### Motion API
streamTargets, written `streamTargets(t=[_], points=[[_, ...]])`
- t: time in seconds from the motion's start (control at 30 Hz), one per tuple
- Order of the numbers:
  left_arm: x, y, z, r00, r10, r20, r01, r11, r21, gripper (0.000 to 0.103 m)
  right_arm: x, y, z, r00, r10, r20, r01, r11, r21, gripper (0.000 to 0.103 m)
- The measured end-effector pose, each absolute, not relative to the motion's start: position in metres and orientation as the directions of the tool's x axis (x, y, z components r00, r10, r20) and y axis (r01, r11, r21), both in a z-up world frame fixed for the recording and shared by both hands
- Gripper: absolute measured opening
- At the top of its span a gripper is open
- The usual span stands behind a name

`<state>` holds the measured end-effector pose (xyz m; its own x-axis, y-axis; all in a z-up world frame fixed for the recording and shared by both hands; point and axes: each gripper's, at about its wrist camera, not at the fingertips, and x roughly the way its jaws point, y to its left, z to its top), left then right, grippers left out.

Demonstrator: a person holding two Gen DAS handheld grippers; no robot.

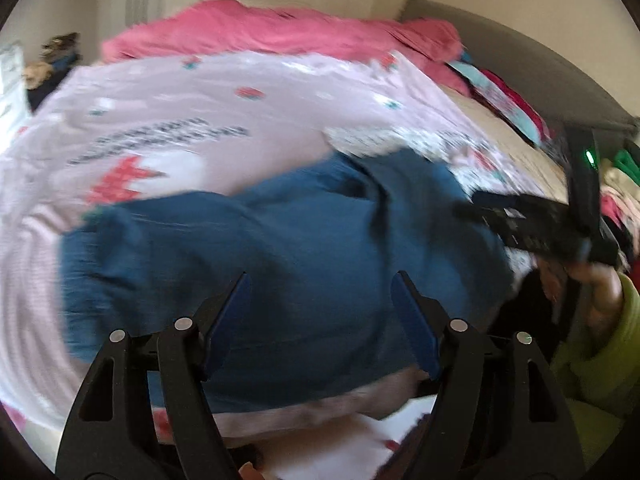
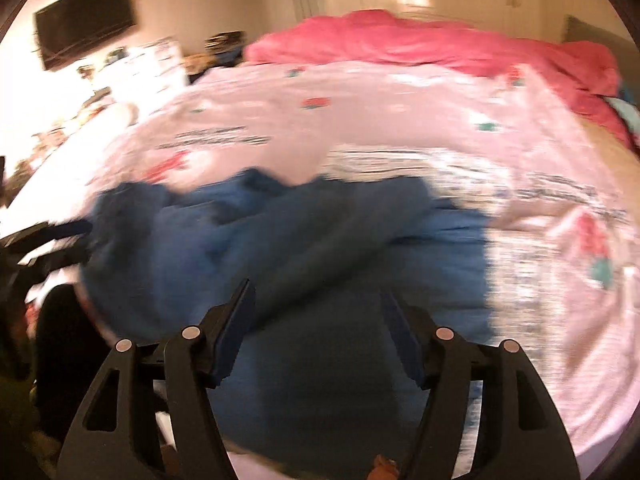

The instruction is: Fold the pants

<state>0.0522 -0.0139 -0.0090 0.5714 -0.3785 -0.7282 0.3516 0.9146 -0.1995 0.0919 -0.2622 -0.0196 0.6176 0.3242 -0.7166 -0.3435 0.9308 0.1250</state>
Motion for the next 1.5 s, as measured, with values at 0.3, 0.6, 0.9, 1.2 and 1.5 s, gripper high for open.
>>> streamTargets(t=[0.3, 0.6, 0.9, 1.2, 1.5], points=[[0.097, -0.070, -0.037, 0.419, -0.516, -0.747, 0.447, 0.833, -0.325, 0.063, 0.127, -0.292, -0.012, 0.598, 0.342, -0.725, -0.256, 0.939, 0.231, 0.064], [0.109, -0.076, -0.061, 0.400, -0.603, -0.690, 0.433, 0.788, -0.437, 0.017, 0.178, -0.245, -0.005, 0.542, 0.346, -0.766, -0.352, 0.921, 0.168, 0.064], [0.091, -0.090, -0.057, 0.357, -0.678, -0.642, 0.539, 0.711, -0.451, 0.013, 0.254, -0.189, -0.027, 0.446, 0.282, -0.849, -0.326, 0.935, 0.139, 0.064], [0.091, -0.081, -0.056, 0.366, -0.674, -0.642, 0.511, 0.722, -0.467, 0.013, 0.287, -0.185, -0.050, 0.451, 0.223, -0.864, -0.336, 0.939, 0.067, 0.015], [0.074, -0.079, -0.036, 0.461, -0.586, -0.666, 0.539, 0.781, -0.315, 0.010, 0.212, -0.301, 0.019, 0.611, 0.353, -0.708, -0.201, 0.935, 0.292, 0.008]])
